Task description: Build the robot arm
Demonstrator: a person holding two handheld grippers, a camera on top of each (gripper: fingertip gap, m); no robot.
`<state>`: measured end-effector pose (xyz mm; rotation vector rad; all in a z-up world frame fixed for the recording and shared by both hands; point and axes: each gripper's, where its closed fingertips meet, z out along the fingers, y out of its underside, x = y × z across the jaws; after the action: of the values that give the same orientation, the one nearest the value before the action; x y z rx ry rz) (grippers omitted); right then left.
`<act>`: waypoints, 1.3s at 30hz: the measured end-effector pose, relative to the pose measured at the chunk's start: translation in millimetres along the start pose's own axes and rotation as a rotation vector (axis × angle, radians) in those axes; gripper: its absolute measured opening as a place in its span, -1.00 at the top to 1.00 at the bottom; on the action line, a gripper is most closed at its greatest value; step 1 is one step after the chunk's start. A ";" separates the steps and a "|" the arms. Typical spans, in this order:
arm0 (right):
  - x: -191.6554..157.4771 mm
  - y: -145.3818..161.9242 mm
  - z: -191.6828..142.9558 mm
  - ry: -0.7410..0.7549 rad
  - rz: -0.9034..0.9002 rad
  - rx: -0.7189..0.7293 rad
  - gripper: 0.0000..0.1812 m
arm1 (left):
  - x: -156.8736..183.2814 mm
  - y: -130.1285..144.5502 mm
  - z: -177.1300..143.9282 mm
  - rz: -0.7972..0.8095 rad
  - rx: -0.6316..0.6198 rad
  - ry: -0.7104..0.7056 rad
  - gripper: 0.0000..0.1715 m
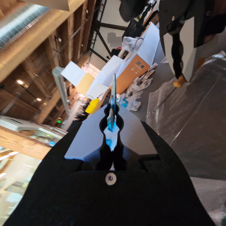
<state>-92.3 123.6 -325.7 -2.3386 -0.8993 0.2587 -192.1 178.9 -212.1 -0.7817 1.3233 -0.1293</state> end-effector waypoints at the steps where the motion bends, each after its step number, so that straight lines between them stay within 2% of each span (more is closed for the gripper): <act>1: 0.1 4.4 5.0 0.014 -0.014 -0.028 0.81 | -0.9 -1.9 -0.5 0.054 0.003 -0.026 0.92; 7: -5.1 0.7 11.3 -0.056 0.057 0.031 0.81 | -6.8 -5.9 -3.0 0.323 -0.027 -0.165 0.93; 12: -4.4 -0.7 11.2 -0.100 0.071 0.094 0.80 | -4.6 -11.2 -4.0 0.443 -0.025 -0.206 0.92; 23: -1.3 -8.4 8.1 -0.212 0.153 0.191 0.69 | 0.8 -14.4 -3.5 0.511 -0.021 -0.217 0.93; 28: -6.5 -28.6 -0.2 -0.283 0.181 0.309 0.69 | 2.3 -15.5 -3.5 0.534 -0.019 -0.219 0.93; 39: -16.0 -53.5 -12.9 -0.357 0.185 0.453 0.72 | 2.7 -19.4 -4.9 0.553 -0.010 -0.228 0.93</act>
<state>-128.3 138.0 -283.5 -1.9764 -0.6920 0.8832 -189.2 160.9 -203.3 -0.4012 1.2756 0.3961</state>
